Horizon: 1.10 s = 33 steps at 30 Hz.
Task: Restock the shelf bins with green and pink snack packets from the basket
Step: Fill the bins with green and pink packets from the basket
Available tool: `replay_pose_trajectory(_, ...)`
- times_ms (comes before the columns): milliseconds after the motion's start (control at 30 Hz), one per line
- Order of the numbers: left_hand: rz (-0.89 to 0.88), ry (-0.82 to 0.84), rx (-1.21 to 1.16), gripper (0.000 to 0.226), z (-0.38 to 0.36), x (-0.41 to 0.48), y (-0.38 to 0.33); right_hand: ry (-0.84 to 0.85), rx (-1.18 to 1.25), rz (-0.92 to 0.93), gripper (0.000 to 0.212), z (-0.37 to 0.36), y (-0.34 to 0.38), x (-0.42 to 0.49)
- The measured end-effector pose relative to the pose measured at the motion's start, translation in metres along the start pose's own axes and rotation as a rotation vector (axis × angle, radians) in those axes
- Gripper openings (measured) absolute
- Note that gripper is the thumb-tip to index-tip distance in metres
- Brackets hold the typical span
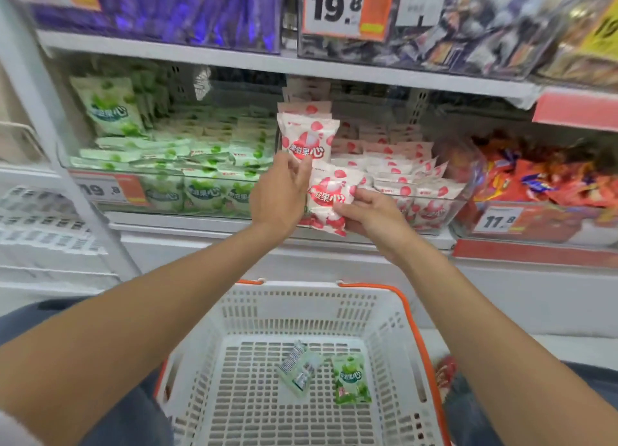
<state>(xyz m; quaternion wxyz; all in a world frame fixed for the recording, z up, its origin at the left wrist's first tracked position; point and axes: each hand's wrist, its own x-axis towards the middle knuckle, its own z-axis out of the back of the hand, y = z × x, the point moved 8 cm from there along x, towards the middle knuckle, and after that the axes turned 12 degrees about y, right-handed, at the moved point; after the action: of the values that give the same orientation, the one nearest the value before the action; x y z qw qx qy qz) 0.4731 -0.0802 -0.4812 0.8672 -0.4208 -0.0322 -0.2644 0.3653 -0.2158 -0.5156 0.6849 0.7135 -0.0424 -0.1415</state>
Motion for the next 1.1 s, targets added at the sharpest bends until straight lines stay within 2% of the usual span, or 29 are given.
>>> replay_pose_trajectory(133, -0.016, -0.179, -0.011, 0.036, 0.03, 0.029, -0.008, -0.201, -0.058, 0.057, 0.032, 0.045, 0.035, 0.007)
replay_pose_trajectory(200, 0.011, -0.174, -0.019, 0.036, 0.029, 0.041, -0.001, -0.297, -0.146, 0.08, 0.031, 0.066, 0.047, 0.016)
replay_pose_trajectory(300, 0.027, -0.147, -0.035, 0.037, 0.022, 0.055, 0.009, -0.385, -0.193, 0.12, 0.015, 0.087, 0.065, 0.044)
replay_pose_trajectory(400, 0.001, -0.135, -0.075, 0.038, 0.015, 0.068, 0.018, -0.454, -0.243, 0.17, 0.015, 0.102, 0.079, 0.094)
replay_pose_trajectory(467, -0.029, -0.128, -0.076, 0.039, 0.012, 0.074, 0.02, -0.496, -0.274, 0.178, 0.023, 0.113, 0.083, 0.132)
replay_pose_trajectory(633, -0.123, -0.109, -0.048, 0.044, 0.007, 0.078, 0.02, -0.547, -0.442, 0.235, 0.03, 0.12, 0.102, 0.199)
replay_pose_trajectory(800, -0.146, -0.059, -0.03, 0.052, 0.0, 0.085, 0.025, -0.555, -0.455, 0.225, 0.036, 0.11, 0.095, 0.235)
replay_pose_trajectory(967, -0.165, -0.052, -0.022, 0.056, 0.0, 0.083, 0.026, -0.63, -0.564, 0.192, 0.032, 0.112, 0.092, 0.246)
replay_pose_trajectory(1100, -0.177, -0.062, -0.024, 0.054, 0.001, 0.08, 0.024, -0.672, -0.56, 0.287, 0.03, 0.113, 0.094, 0.245)
